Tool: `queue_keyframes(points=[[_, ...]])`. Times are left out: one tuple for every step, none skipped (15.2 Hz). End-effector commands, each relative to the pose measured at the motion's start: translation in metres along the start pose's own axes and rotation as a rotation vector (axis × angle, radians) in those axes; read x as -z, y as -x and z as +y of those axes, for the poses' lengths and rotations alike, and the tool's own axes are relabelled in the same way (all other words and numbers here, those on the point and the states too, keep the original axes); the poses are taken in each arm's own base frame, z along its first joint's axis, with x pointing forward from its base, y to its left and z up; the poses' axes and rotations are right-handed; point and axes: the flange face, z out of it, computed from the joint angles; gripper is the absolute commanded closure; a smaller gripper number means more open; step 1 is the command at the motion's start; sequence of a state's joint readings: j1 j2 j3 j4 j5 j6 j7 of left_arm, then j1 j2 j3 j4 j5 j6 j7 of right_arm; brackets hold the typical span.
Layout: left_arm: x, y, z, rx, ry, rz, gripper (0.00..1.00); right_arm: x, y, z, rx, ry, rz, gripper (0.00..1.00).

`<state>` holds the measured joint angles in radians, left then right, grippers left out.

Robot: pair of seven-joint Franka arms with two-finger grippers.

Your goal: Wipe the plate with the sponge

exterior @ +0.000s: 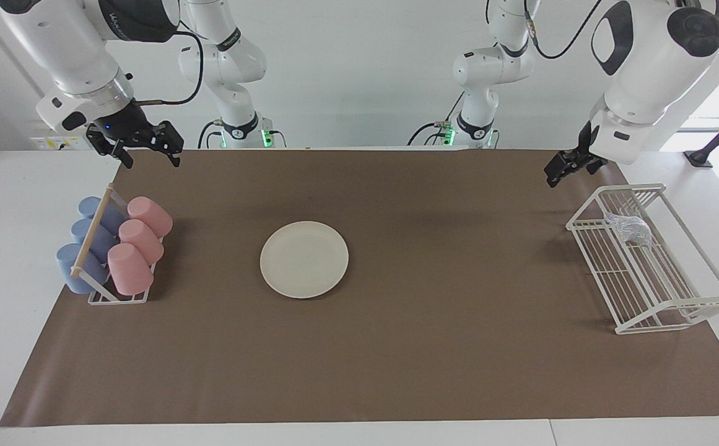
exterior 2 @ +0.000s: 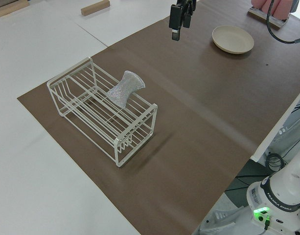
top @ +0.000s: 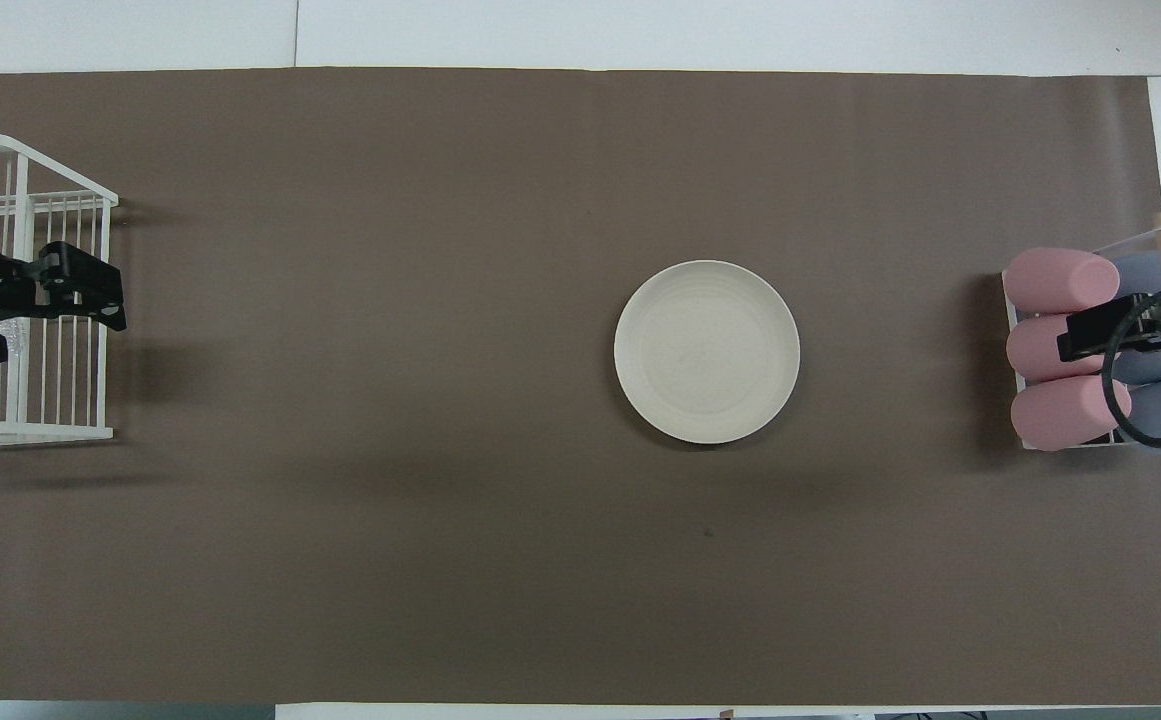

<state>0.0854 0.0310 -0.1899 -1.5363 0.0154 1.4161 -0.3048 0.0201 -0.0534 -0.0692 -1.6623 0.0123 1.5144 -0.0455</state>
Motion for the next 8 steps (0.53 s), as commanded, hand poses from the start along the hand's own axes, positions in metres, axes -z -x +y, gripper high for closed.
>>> queue_keyframes(points=[[0.018,0.036,-0.009,-0.035,0.023,-0.03,0.0,0.004,0.0,0.0,0.006,-0.006,0.017,0.0],[0.028,0.036,-0.012,-0.022,0.029,-0.015,0.0,0.004,0.0,0.0,0.006,-0.006,0.017,0.0],[0.039,0.032,-0.016,-0.014,0.044,0.013,0.0,0.004,0.0,0.0,0.006,-0.006,0.017,0.0],[0.039,0.031,-0.017,-0.011,0.056,0.014,0.0,0.004,0.0,0.0,0.006,-0.006,0.017,0.0],[0.036,0.03,-0.015,-0.017,0.073,0.005,0.0,0.004,0.0,0.0,0.006,-0.006,0.017,0.0],[0.029,0.024,-0.016,-0.017,0.084,-0.01,0.0,0.004,0.001,-0.001,0.001,-0.005,0.015,0.0],[0.024,0.022,-0.014,-0.019,0.092,-0.023,0.0,0.004,0.001,-0.002,-0.001,-0.005,0.015,0.0],[0.021,0.022,-0.014,-0.021,0.09,-0.029,0.0,0.004,0.001,-0.001,-0.002,-0.005,0.015,0.0]])
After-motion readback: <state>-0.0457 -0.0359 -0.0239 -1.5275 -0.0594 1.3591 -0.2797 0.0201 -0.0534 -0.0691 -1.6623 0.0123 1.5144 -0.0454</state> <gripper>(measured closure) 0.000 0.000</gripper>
